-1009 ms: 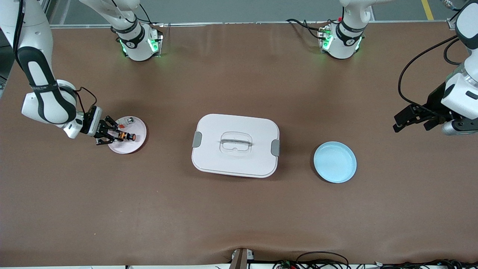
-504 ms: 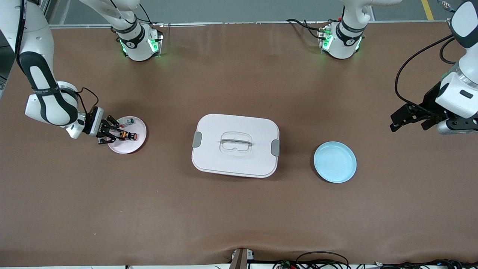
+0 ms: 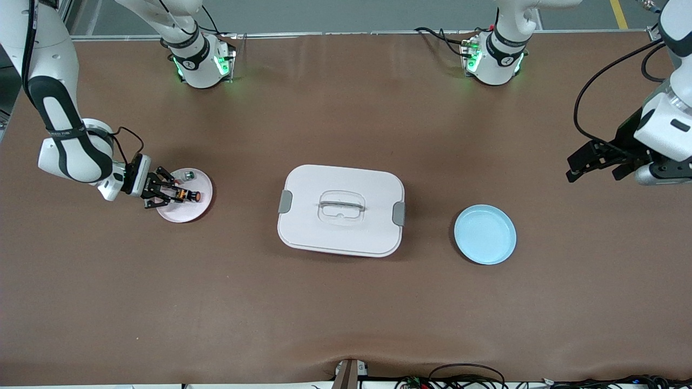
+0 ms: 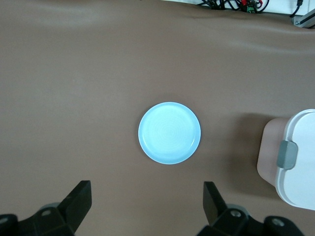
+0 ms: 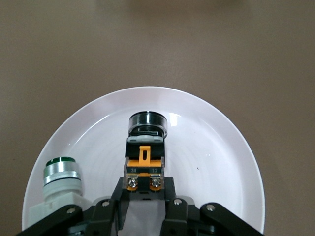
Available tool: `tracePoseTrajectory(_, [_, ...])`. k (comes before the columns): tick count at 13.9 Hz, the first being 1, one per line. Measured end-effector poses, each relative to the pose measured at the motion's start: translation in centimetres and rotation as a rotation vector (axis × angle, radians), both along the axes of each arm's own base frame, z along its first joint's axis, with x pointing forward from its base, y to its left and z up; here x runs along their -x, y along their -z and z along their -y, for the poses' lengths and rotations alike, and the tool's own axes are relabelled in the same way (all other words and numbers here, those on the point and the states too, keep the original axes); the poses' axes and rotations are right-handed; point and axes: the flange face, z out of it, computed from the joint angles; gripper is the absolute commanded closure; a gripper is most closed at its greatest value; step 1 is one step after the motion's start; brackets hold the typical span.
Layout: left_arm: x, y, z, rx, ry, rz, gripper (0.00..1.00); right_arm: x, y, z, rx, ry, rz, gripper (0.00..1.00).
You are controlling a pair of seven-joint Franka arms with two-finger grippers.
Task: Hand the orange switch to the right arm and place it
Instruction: 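Open the right gripper and release the switch on the white plate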
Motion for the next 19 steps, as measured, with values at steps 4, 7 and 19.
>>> tracePoseTrajectory(4, [1.5, -1.9, -0.4, 0.001, -0.002, -0.002, 0.00, -0.5, 0.1, -0.2, -0.011, -0.014, 0.006, 1.00])
tracePoseTrajectory(7, [1.6, -1.8, -0.4, 0.001, -0.002, -0.011, 0.00, -1.6, 0.1, -0.4, -0.024, -0.026, 0.013, 1.00])
tracePoseTrajectory(19, [1.8, -1.7, -0.7, 0.000, -0.006, -0.026, 0.00, -2.2, 0.4, -0.8, -0.055, 0.009, -0.037, 0.00])
